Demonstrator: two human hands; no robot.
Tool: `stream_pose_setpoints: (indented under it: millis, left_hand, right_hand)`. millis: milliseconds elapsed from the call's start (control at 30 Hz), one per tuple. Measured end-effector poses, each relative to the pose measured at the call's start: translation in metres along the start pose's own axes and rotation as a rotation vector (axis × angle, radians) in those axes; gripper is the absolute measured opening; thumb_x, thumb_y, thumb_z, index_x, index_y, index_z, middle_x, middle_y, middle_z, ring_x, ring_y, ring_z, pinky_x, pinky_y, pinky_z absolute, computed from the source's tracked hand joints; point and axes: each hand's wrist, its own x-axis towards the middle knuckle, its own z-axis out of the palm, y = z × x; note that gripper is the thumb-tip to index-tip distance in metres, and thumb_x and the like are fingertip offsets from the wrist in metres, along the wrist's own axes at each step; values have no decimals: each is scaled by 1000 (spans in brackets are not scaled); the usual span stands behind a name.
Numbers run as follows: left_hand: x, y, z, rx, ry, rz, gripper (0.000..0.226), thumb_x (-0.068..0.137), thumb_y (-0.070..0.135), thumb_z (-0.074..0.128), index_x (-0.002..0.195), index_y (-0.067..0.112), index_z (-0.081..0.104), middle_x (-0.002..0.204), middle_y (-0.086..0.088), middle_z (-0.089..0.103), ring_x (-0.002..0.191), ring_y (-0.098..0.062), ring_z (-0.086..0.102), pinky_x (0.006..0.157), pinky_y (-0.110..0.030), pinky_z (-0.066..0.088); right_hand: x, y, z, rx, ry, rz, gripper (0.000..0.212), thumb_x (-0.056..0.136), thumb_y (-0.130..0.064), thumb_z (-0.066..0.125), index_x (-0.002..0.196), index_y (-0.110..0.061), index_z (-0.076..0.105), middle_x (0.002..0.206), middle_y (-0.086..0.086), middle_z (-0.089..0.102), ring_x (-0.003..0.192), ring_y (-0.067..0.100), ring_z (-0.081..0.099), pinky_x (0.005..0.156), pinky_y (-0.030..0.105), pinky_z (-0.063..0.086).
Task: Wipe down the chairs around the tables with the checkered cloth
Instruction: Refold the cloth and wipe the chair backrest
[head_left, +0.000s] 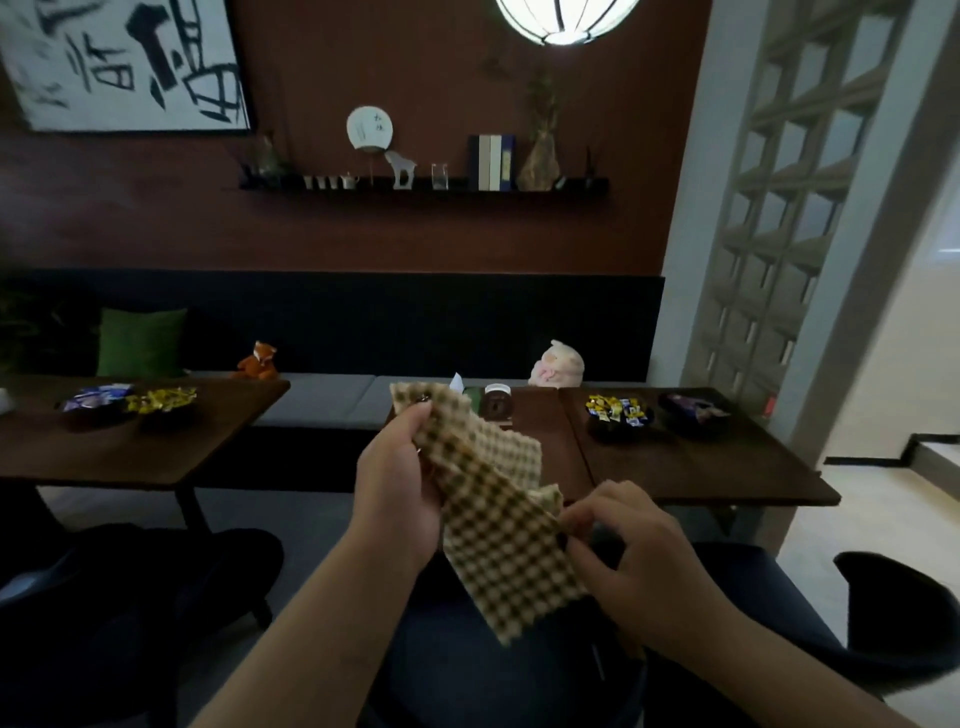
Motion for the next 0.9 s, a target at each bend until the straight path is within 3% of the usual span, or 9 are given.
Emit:
stream_pose_setpoints:
  millis: [200, 300, 367, 467, 567, 667, 800, 900]
  left_hand:
    - [14, -3, -15, 129, 94, -28, 21, 87, 18, 65, 103, 6, 71, 98, -12, 75, 88, -26, 73, 72, -38, 56]
    - [20, -9, -18, 209, 158, -102, 21, 83, 8, 70, 101, -2, 69, 99, -18, 72, 91, -30, 70, 61, -34, 55]
    - [21, -12, -18, 259, 167, -154, 23, 82, 4, 70, 103, -3, 66, 102, -20, 70, 91, -30, 69, 54, -30, 54]
    - [20, -13, -13, 312, 164, -177, 25, 80, 1, 67, 105, -3, 64, 100, -20, 70, 79, -28, 68, 48, -27, 52]
    - [17, -10, -9, 354, 137, -176, 27, 80, 5, 63, 105, -2, 63, 95, -18, 70, 77, -28, 66, 56, -32, 55]
    - [8, -5, -8, 393, 58, -243, 24, 83, 12, 59, 103, 0, 65, 89, -17, 73, 68, -28, 69, 58, -33, 55]
    - [-2, 4, -14, 502, -129, -192, 20, 92, 8, 53, 103, 5, 69, 90, -14, 75, 81, -28, 72, 69, -36, 57]
    - [-11, 13, -20, 587, -351, -136, 21, 96, 5, 51, 103, 11, 71, 96, -12, 75, 86, -23, 72, 71, -34, 56]
  right_hand:
    - [-3, -8, -6, 157, 107, 145, 28, 84, 0, 65, 84, -27, 61, 78, -16, 62, 71, 2, 59, 59, 7, 41]
    - [4, -19, -16, 185, 127, 82, 32, 87, 5, 60, 89, -26, 64, 85, -16, 64, 73, 0, 60, 61, 5, 40]
    - [8, -26, -23, 156, 31, -2, 35, 87, 7, 59, 94, -26, 69, 89, -15, 63, 82, 3, 61, 67, 8, 42]
    - [9, -40, -26, 199, -242, -70, 35, 86, 2, 61, 98, -27, 74, 92, -10, 58, 78, 11, 59, 65, 18, 46]
    - [5, -54, -20, 268, -458, -41, 31, 86, -5, 65, 106, -29, 71, 94, -15, 64, 83, 3, 63, 71, 11, 46]
    - [0, -64, -14, 384, -573, 8, 29, 88, -6, 59, 107, -25, 69, 100, -15, 69, 96, 0, 65, 81, 12, 49]
    - [6, -64, -22, 381, -394, 36, 47, 81, 12, 54, 104, -26, 70, 99, -14, 70, 96, 1, 66, 83, 13, 49]
    - [21, -62, -31, 274, -199, 21, 48, 76, 12, 67, 105, -27, 66, 90, -10, 68, 86, 10, 67, 81, 24, 53]
